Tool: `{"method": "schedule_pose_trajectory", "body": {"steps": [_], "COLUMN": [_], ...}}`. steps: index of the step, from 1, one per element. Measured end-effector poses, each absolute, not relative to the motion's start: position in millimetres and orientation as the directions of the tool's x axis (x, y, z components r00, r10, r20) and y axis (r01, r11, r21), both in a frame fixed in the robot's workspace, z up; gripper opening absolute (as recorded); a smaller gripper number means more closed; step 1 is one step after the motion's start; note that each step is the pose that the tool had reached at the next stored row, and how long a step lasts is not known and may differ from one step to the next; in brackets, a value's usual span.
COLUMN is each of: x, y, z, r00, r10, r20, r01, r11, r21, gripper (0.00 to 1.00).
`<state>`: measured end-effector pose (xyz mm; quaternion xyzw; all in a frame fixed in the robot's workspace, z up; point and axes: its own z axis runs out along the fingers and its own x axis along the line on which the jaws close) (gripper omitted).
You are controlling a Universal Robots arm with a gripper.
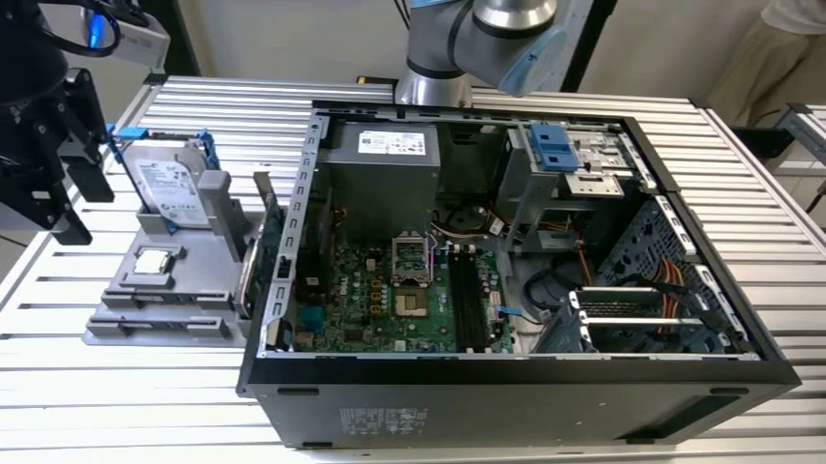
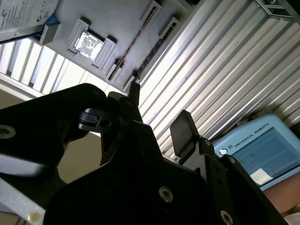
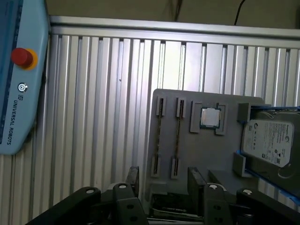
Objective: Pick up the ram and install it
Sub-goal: 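Pick up the ram and move it above insertion slot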
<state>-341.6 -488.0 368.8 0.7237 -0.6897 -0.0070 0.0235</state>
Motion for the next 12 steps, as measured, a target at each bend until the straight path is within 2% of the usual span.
{"method": "schedule_pose_trajectory", "body": {"steps": [12], "x": [-341.6], "y": [-488.0], "z": [362.9], "r00": [0.032], "r10": [-0.999], "r20": [0.022], "r01": [-0.999], "r11": [-0.031], "r21": [0.044], "gripper": [1.0]}}
